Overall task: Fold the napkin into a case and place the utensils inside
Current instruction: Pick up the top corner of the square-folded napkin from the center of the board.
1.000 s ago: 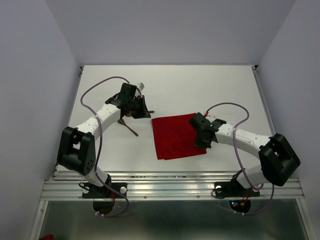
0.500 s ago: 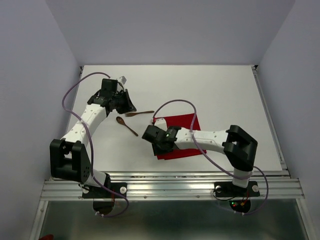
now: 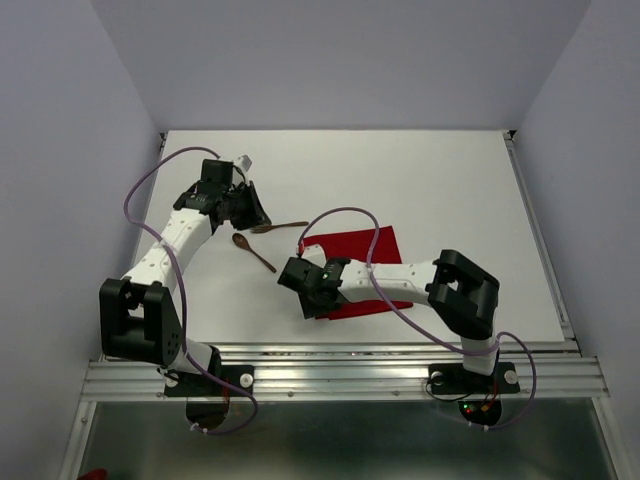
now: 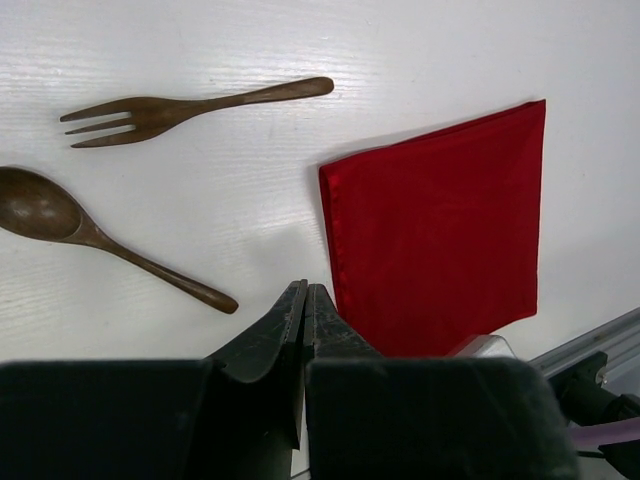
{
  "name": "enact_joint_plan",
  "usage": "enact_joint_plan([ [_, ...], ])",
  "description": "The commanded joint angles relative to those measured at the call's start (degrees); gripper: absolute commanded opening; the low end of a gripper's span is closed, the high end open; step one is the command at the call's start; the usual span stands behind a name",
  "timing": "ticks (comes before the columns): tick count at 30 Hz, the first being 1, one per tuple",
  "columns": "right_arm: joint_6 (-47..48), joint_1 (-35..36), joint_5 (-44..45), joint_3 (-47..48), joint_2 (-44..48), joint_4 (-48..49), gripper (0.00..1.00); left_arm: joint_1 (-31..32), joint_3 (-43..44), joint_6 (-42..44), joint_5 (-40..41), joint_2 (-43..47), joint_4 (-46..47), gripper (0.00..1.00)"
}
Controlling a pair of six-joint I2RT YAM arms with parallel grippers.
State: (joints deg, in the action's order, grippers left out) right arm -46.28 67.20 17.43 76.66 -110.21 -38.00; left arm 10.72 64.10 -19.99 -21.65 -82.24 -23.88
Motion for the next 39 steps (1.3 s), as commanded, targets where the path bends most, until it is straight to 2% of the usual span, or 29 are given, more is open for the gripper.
enact_joint_plan([
  [1, -0.8, 0.1, 0.3, 0.1, 0.6, 2.5, 0.48, -0.3, -1.4, 1.0, -1.0, 2.3, 0.1, 0.12],
  [6, -1.8, 0.1, 1.6, -0.9, 2.5, 2.8, 0.47, -0.3, -1.8, 0.8, -1.0, 2.3, 0.2, 0.12],
  [13, -3.0, 0.1, 1.8, -2.1, 3.3, 2.5, 0.27, -0.3, -1.9, 0.4, -1.2, 2.8, 0.6, 0.12],
  [27, -4.9, 0.1, 4.0, -2.2, 5.4, 1.4, 0.14, -0.3, -2.0, 0.2, -1.0, 3.0, 0.8, 0.12],
  [31, -5.7, 0.1, 5.9, -2.6, 6.1, 1.0, 0.07, -0.3, -1.8, -0.1, -0.6, 3.7, 1.6, 0.12],
  [39, -6.1, -2.9, 8.1, -2.0, 7.6, 0.2, 0.04, -0.3, -1.1, -0.9, -0.1, 2.5, 2.3, 0.11],
])
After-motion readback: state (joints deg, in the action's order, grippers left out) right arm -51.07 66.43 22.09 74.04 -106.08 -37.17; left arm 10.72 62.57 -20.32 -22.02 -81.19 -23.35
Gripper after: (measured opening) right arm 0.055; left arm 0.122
